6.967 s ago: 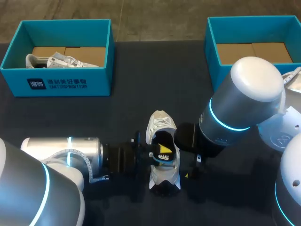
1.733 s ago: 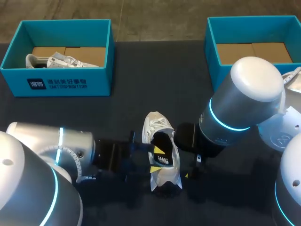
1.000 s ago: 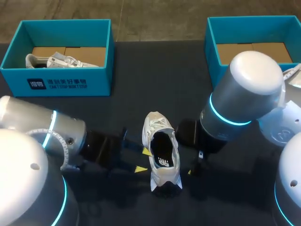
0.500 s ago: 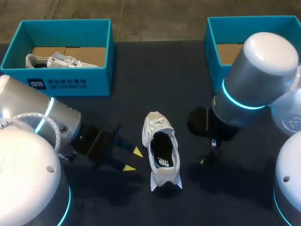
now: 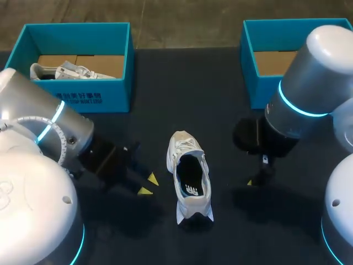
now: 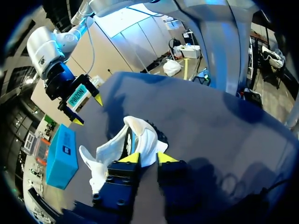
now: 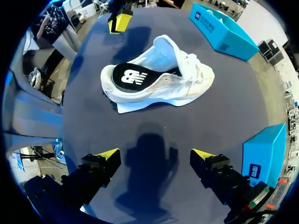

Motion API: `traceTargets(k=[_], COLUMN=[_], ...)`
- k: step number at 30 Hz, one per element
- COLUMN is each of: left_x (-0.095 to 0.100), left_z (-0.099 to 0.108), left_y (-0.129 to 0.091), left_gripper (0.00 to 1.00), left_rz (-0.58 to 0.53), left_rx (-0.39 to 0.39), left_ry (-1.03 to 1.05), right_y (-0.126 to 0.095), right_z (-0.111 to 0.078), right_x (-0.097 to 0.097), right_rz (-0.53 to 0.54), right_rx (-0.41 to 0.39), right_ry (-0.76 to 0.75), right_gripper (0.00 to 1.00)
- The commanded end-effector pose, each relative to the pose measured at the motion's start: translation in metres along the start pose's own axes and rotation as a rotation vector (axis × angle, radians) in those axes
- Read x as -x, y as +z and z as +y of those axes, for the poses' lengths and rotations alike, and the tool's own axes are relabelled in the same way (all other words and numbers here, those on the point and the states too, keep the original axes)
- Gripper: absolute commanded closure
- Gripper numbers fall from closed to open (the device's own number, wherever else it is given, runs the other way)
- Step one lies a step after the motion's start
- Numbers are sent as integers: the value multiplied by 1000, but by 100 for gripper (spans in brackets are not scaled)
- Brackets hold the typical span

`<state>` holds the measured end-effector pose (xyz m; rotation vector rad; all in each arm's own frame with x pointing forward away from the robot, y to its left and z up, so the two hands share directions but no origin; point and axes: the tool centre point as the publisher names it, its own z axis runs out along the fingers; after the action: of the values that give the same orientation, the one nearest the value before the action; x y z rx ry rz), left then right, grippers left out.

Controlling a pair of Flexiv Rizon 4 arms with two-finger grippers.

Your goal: Take the shoe out of the shoebox, open the shoe tongue, remove and reinsert the insole, then place the shoe into the shoebox

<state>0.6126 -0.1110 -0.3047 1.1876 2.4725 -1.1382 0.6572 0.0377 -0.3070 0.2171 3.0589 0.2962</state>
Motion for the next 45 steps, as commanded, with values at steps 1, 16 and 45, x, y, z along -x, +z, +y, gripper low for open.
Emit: traceTargets(k=[1,16,45], left_x=[-2,-2,55], left_z=[-1,-1,-9], left_y=[-7,-7,29], left_gripper=[100,100,100], left_rz=[-17,-17,608], left_rx=[-7,-7,51], left_ry=[5,5,478], right_y=[0,0,-42], right_z=[-3,-3,-120], right_x=[-2,-2,25], right_rz=[-1,-1,-20], right_rx=[7,7,-19], right_ry=[-1,-1,-43], right_gripper=[0,0,0])
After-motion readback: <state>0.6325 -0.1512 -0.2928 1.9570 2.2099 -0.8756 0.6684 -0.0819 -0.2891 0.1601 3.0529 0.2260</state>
